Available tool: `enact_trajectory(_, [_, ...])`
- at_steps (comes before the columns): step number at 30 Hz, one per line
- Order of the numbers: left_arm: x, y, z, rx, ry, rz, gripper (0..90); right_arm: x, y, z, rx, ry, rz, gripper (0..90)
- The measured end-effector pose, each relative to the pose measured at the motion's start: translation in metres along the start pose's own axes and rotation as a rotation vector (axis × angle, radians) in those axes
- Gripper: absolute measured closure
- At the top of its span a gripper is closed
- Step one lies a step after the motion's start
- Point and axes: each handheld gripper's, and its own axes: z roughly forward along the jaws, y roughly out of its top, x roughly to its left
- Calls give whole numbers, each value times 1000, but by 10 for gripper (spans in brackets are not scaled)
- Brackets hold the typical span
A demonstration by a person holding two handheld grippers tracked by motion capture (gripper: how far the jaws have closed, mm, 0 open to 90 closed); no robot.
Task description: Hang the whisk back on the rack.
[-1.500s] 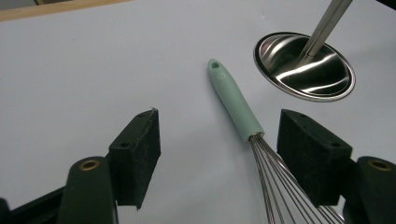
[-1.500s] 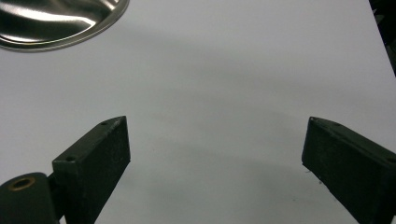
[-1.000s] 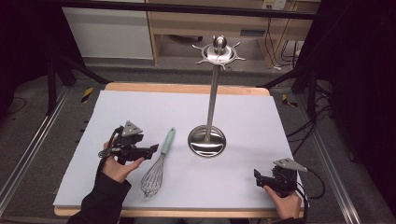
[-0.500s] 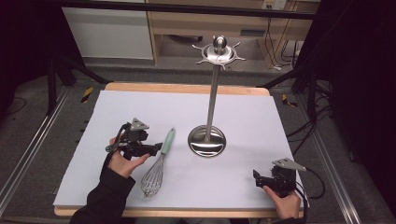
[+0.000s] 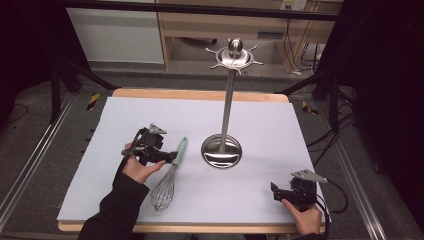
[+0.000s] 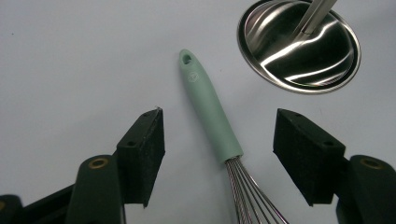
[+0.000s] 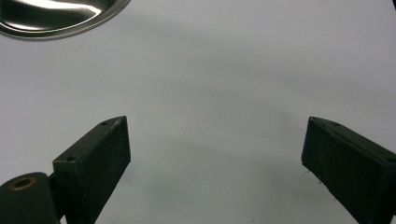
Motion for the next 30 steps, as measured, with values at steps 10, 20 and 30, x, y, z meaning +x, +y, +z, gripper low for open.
enact_trajectory(10, [-1, 4, 16, 60, -4, 13, 337, 0, 0, 1, 13, 3, 1, 85])
enact_trajectory(20, [-2, 0, 31, 120, -14, 5, 386, 0, 1, 3, 22, 1, 1, 86])
enact_trajectory(30, [-3, 0, 42, 154, -12, -5, 422, 1, 1, 4, 26, 3, 4, 87])
